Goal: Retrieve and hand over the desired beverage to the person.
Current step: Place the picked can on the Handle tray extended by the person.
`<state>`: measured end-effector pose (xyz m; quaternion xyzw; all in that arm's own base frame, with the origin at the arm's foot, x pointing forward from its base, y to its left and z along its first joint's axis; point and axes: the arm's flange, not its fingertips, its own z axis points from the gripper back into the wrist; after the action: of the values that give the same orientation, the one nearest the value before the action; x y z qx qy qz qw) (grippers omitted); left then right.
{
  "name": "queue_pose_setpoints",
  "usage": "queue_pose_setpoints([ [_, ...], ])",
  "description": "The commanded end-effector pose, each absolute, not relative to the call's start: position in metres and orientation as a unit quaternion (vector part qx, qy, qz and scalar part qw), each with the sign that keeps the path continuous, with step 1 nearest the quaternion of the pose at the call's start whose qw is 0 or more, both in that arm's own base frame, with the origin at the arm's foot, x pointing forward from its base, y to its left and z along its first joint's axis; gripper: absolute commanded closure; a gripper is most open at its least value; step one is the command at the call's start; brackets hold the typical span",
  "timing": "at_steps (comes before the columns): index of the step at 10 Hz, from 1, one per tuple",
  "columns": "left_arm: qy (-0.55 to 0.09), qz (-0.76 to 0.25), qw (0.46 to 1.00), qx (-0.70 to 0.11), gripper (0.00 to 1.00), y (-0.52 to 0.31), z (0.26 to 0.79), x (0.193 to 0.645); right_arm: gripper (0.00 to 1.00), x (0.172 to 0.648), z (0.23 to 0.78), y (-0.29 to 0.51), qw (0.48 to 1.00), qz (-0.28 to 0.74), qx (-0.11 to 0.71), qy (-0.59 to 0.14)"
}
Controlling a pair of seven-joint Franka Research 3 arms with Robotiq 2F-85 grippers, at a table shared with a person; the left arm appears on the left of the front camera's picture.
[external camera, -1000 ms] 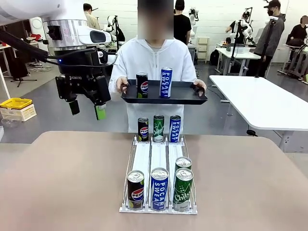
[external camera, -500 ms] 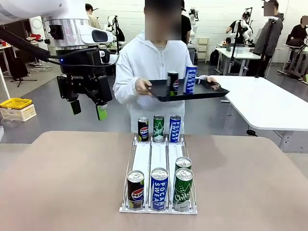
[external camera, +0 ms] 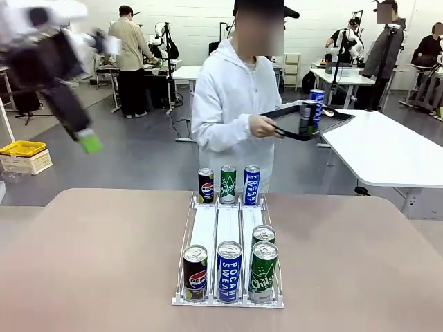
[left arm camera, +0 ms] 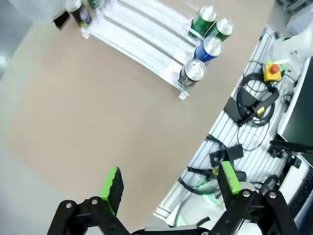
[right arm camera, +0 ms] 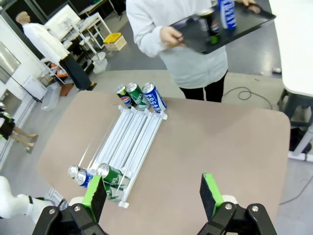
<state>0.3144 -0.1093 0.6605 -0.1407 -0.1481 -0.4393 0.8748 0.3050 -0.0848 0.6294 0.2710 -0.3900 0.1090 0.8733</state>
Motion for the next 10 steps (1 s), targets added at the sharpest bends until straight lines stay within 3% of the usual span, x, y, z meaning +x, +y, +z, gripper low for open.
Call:
queue_pose_setpoints([
  [1,-0.254,-0.421,0.844,-0.213,0.0,-0.053,0.635,0.278,0.0,0.308,0.628,-0.084,0.867,0.115,0.284,-0.392],
  [4,-0.293,-0.377,0.85,-0.224,0.0,-0.009,0.636,0.269,0.0,0.308,0.628,-0.084,0.867,0.115,0.284,-0.392],
  [10,-0.301,-0.356,0.858,-0.216,0.0,0.01,0.642,0.278,0.0,0.308,0.628,-0.084,0.867,0.115,0.284,-0.392],
])
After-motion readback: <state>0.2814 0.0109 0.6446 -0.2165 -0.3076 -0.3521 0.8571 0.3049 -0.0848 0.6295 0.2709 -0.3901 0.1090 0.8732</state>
